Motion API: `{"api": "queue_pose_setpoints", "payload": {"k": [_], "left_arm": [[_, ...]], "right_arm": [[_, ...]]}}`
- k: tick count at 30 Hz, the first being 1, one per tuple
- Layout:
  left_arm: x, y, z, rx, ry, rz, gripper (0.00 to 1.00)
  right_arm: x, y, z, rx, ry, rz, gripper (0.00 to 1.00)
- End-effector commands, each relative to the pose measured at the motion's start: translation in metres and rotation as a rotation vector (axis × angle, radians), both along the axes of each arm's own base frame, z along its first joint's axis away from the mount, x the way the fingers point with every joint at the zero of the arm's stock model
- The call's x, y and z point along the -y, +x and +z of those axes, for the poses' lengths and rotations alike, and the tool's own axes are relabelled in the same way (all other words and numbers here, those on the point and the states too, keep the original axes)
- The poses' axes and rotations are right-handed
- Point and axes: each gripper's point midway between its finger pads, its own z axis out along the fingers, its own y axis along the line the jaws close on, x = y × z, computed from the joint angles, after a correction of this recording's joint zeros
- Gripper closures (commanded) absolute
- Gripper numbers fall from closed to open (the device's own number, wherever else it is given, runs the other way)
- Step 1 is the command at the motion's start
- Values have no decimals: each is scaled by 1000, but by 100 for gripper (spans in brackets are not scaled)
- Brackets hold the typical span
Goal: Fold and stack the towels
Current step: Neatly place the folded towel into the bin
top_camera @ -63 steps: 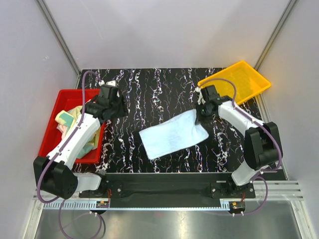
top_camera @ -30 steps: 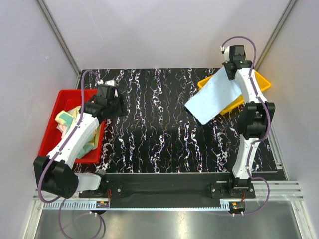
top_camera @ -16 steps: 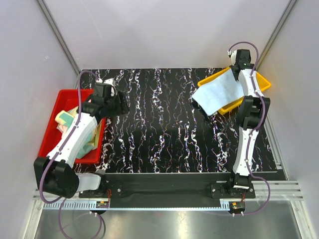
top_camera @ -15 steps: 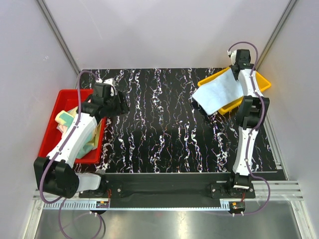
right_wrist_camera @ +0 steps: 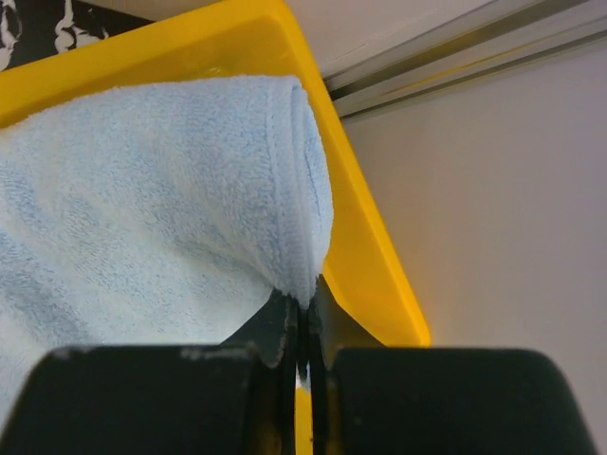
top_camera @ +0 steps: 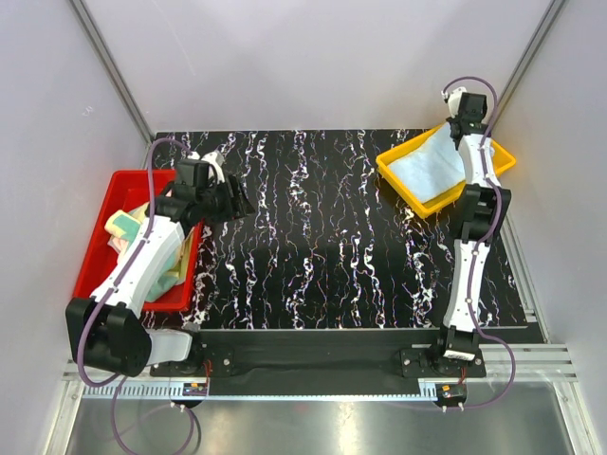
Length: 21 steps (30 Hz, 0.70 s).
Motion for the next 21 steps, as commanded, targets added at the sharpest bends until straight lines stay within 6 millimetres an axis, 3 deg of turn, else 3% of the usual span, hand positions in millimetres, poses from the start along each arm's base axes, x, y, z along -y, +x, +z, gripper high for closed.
{"api": "queue_pose_setpoints", "payload": {"k": [1,4,5,7,9,10,12,13,15,16,17,18,19,20,21], "left_arm": [[6,8,12,46,-60,-16,33],[4,10,11,41,-79,-14,33],[5,11,11,42,-84,-15,33],[4,11,10,40,-84,-13,32],[4,12,11,43,-86,-12,32],[3,12,12,48,-85,-10,32],[1,11,14,62,-80,-3,32],[-2,12,18,77,-75,7,32],[-6,12,20,93,-59,21,32],[-7,12,25,111,-58,25,32],[-9,13,28,123,-56,33,32],[-11,15,34,143,-52,48,32],[-13,16,41,161,-52,57,32],[-16,16,47,168,-43,75,32],[-24,19,52,178,-19,115,32]], "right_arm": [[13,18,20,96,-61,-5,100],[23,22,11,105,-82,-24,91],[29,24,11,117,-112,-42,72],[35,25,13,128,-143,-64,49],[39,24,24,159,-159,-94,38],[40,22,40,185,-156,-106,33],[33,18,50,208,-90,-115,24],[25,13,76,260,-40,-132,22],[12,6,82,258,25,-127,11],[0,-1,111,297,53,-119,6],[-22,-6,101,264,112,-109,1],[-35,-12,106,259,138,-101,0],[-49,-27,124,262,182,-115,0],[-79,-34,118,223,210,-89,0],[-96,-43,122,213,239,-84,0]]}}
